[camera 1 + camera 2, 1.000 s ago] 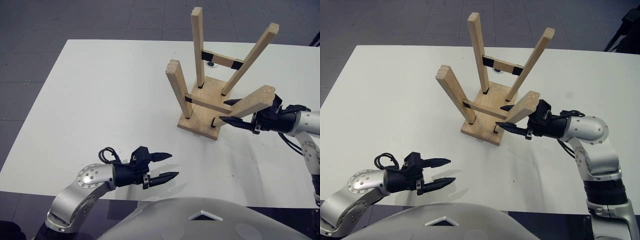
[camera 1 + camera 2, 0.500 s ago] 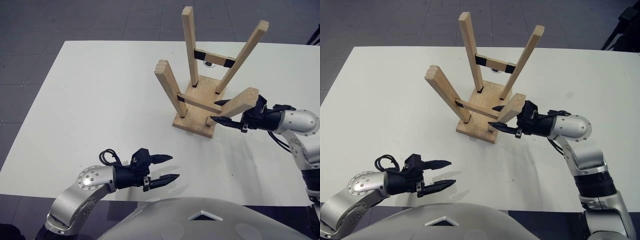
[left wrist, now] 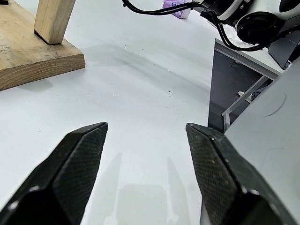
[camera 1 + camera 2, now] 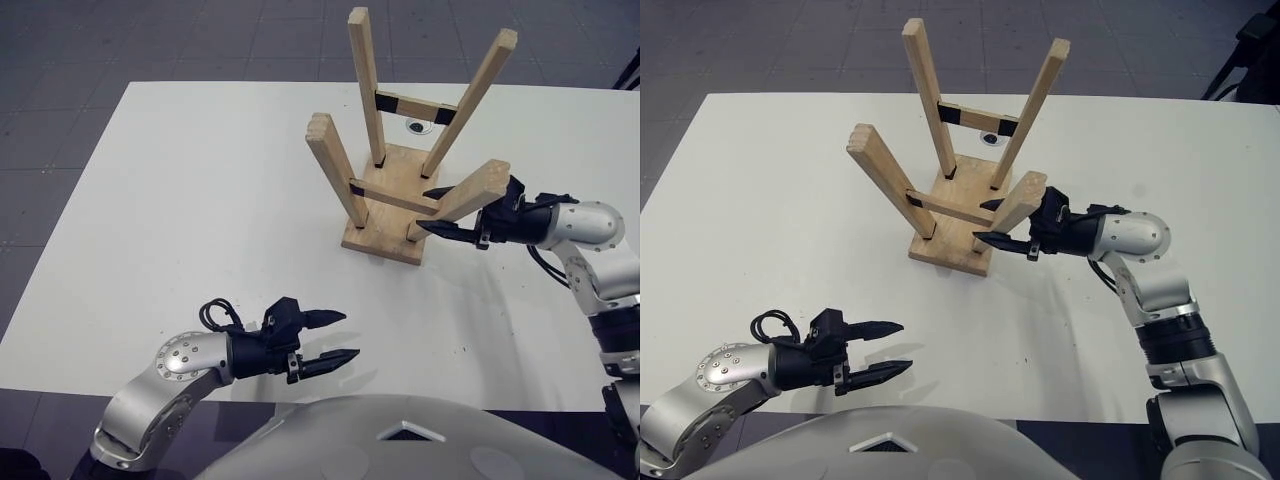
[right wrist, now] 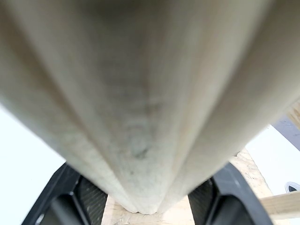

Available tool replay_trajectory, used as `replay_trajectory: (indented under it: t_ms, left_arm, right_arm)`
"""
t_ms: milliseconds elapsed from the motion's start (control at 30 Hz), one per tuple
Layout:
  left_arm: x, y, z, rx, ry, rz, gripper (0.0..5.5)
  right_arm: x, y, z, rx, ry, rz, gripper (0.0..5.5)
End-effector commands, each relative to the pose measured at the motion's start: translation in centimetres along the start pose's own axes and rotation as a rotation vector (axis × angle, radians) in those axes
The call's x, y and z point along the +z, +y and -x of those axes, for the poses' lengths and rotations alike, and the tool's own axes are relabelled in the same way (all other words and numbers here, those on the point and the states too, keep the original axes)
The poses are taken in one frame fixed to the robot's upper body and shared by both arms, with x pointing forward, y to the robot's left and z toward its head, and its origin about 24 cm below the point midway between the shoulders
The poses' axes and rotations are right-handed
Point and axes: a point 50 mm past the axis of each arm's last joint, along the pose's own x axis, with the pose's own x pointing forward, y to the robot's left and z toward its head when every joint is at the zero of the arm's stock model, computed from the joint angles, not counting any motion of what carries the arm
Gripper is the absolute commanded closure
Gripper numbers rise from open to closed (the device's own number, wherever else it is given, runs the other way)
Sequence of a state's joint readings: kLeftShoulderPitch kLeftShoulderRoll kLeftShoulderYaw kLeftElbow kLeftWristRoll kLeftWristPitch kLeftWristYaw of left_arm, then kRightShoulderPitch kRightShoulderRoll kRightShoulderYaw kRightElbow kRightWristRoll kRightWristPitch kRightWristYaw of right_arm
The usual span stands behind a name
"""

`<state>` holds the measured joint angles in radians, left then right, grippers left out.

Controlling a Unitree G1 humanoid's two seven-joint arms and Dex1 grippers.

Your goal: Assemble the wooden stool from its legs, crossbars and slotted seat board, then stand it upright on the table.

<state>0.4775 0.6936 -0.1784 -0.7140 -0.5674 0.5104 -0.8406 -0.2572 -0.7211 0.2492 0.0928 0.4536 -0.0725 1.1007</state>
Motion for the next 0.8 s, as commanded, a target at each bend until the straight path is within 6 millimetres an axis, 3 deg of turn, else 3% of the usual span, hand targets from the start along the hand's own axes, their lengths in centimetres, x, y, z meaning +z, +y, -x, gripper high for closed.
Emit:
replay_trajectory:
  t_ms: [33,267,467,633,800]
  left_arm:
    - [0.0,-0.2,-0.3,-0.016,0.013,0.0,2.42]
    - [0.1,-0.2,-0.3,-0.018,0.007,0.009,2.42]
    - [0.0,-0.3,-0.5,-0.016,-0.001,0.017,2.42]
    - [0.1,-0.4,-0.7,-0.013,-0.007,0.019,2.42]
    - [0.2,-0.4,-0.5,-0.008,-0.006,0.016,2.42]
  right_arm:
    - [-10.3,7.9,3.6,0.396,0.486,-0.374,3.47]
    - [-8.1,8.7,3.2,0.577,0.375,-0.371,3.47]
    - [-5.6,7.9,2.3,0.599,0.313,-0.28,3.47]
    - [-3.3,6.8,1.9,0.513,0.296,-0.218,3.47]
    - [-2.2,8.5,3.3,0.463,0.297,-0.232,3.47]
